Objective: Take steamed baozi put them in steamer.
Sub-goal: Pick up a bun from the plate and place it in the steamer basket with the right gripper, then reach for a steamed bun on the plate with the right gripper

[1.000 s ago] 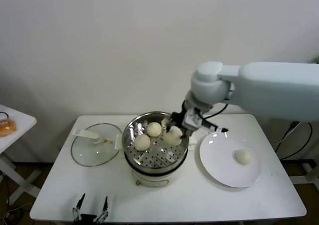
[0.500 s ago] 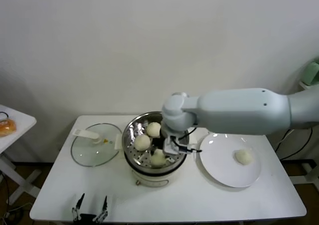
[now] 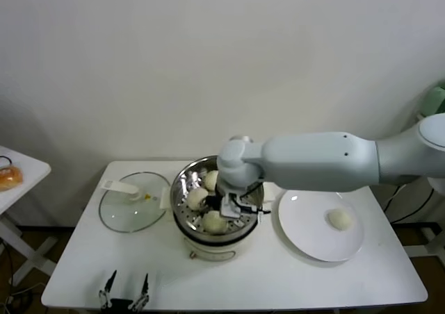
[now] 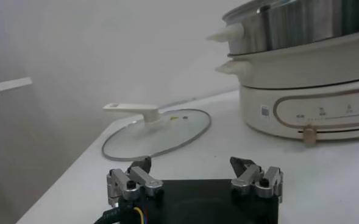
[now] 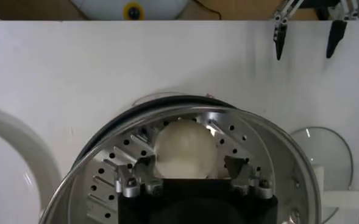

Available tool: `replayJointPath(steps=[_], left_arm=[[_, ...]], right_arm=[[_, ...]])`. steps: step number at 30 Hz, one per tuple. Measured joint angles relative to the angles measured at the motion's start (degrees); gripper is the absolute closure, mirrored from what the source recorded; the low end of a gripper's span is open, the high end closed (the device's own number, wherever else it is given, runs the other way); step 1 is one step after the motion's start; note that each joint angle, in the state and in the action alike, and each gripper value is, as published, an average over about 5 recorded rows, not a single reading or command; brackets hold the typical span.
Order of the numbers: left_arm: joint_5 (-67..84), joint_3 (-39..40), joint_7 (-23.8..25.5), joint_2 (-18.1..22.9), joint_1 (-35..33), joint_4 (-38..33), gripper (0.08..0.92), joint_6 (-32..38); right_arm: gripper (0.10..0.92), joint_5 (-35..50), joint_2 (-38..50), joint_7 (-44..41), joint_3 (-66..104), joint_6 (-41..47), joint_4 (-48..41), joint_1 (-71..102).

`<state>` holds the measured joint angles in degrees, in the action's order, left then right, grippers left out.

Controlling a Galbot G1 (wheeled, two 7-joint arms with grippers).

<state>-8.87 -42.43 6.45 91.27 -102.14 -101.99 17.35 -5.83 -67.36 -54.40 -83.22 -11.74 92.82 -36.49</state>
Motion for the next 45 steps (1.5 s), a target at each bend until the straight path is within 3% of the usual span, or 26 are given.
replayJointPath(steps=[3,18,31,45], left_arm=[[-0.1,-0.1,0.0,0.0,-0.2,-0.1,0.177,0.0],[-0.3,0.3,0.2,-0.3,0.0,-0.2,0.177,0.0],[-1.0,0.0,0.5,-0.3,0.2,1.1,0.177,-0.2],[-1.8,0.4,0.5,-0.2,-0.1,1.3,0.177,-0.4]], right_arm=[[0.209,2.7,1.3,-1.0,-0.7,-0.2,-0.5,-2.6],[0.203,20.7,14.4,-7.5,-14.7,7.2,-11.5,-15.5],[0.203,15.9,28.2,-6.7,-7.7,15.2,-20.4,-0.1],[0.203,9.1,31.3,-2.9,9.6,19.2,-26.3,20.5]])
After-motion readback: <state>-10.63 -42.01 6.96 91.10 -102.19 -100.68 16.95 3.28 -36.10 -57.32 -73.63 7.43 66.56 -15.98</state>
